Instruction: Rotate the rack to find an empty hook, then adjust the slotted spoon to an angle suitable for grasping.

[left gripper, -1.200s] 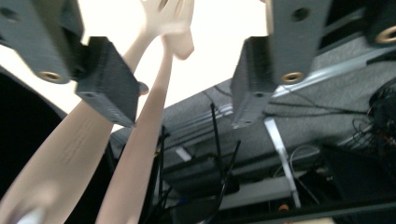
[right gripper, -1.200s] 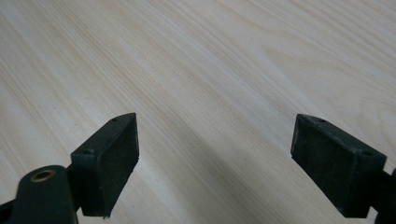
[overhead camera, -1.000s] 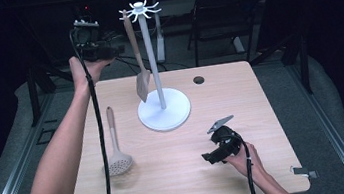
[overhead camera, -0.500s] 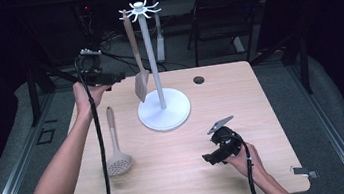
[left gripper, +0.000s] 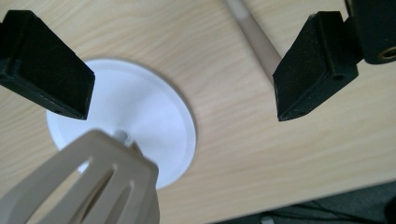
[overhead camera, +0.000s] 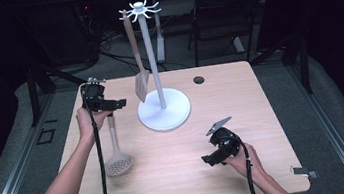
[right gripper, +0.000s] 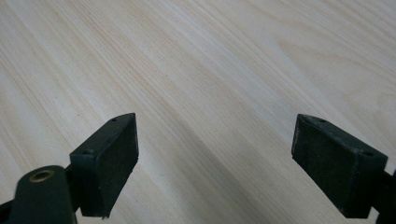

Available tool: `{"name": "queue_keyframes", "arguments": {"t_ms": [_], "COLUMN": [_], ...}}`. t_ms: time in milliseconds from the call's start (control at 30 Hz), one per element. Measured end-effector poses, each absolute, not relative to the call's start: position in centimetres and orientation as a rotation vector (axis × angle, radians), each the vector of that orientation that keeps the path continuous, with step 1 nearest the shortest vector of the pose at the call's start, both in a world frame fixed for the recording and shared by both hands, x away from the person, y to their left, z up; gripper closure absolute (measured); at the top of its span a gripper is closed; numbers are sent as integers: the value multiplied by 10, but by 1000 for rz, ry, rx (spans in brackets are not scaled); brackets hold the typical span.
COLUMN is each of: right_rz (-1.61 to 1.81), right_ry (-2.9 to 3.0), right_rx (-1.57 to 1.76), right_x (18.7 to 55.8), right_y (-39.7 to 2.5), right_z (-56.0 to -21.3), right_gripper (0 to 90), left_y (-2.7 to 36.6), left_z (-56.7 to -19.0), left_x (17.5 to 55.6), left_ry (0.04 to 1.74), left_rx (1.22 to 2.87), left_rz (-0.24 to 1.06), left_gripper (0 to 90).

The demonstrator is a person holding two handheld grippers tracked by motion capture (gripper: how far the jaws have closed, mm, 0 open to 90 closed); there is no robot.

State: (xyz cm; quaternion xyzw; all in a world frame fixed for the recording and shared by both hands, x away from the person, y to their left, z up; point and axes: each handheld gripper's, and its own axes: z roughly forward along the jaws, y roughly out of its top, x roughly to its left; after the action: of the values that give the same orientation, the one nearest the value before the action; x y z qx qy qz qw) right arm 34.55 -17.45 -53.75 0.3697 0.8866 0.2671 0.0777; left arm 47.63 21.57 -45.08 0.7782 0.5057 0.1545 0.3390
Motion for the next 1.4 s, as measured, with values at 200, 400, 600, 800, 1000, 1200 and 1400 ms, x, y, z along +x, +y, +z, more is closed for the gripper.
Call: {"name": "queue_keyframes", "arguments": {"t_ms": [200, 400, 600, 800, 1000, 1200, 1400], "right_rz": [797, 786, 770, 762, 749, 725, 715], "right_ry": [2665, 2675, 2687, 2689, 2700, 2719, 2712], "right_rx": [1100, 1108, 1102, 1099, 1098, 1076, 1068], "right_x": [345, 345, 344, 344, 345, 345, 345], "right_y": [-173, -173, -171, -171, -167, -165, -166], "right_z": [-539, -539, -539, -540, -541, -542, -541], "right_gripper": [144, 144, 145, 146, 147, 148, 150], "left_y": [221, 227, 233, 238, 244, 248, 240], "left_z": [-477, -494, -505, -520, -528, -533, -548], "left_x": [463, 454, 444, 430, 424, 423, 424], "left_ry": [1365, 1387, 1425, 1461, 1485, 1530, 1552], "left_rx": [2018, 2012, 1986, 1970, 1993, 2030, 2105], "left_rz": [372, 355, 342, 366, 352, 340, 347], "left_gripper": [31, 20, 1, 0, 36, 178, 328]}}
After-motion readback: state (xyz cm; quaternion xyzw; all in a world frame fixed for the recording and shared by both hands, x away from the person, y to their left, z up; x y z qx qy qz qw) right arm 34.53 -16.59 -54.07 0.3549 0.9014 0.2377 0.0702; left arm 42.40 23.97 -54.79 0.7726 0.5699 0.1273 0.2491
